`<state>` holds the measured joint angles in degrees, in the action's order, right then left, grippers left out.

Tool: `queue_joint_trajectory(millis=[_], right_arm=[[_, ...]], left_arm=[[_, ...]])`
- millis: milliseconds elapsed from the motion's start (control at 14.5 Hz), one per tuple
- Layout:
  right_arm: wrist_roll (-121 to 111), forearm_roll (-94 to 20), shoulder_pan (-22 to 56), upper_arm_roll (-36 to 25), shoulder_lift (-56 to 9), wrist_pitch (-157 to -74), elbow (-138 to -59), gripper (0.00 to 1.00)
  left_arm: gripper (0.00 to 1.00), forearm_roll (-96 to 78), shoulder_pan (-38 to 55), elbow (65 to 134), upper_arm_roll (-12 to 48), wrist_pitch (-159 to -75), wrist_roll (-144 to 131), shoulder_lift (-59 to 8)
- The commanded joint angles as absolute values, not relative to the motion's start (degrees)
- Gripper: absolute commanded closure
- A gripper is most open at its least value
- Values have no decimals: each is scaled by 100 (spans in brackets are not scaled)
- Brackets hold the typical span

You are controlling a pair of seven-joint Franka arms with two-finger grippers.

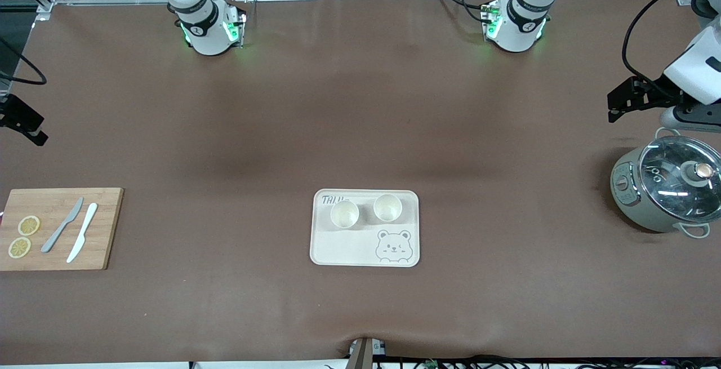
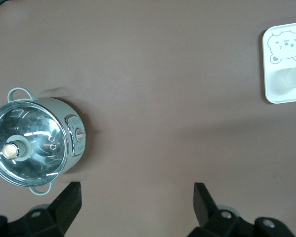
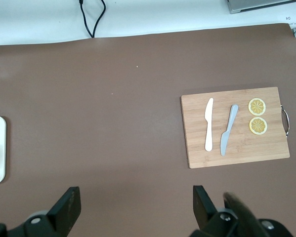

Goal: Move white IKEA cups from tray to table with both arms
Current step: 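Reach the left gripper toward the cup on the white tray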

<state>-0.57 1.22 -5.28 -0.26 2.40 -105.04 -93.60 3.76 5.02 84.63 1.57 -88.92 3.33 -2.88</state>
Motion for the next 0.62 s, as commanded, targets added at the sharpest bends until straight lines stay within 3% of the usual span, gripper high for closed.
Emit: queue_joint_trajectory(millis=[0,553], right_arm=[[-70,114,-563,0,202,-10494,-9246,0],[-79,105,-545,0,88,-10854,-9237,0]], left_arm=[[0,519,501,8464,176,-8982,431,-290],[0,300,817,8464,299,-9008,195,-606]])
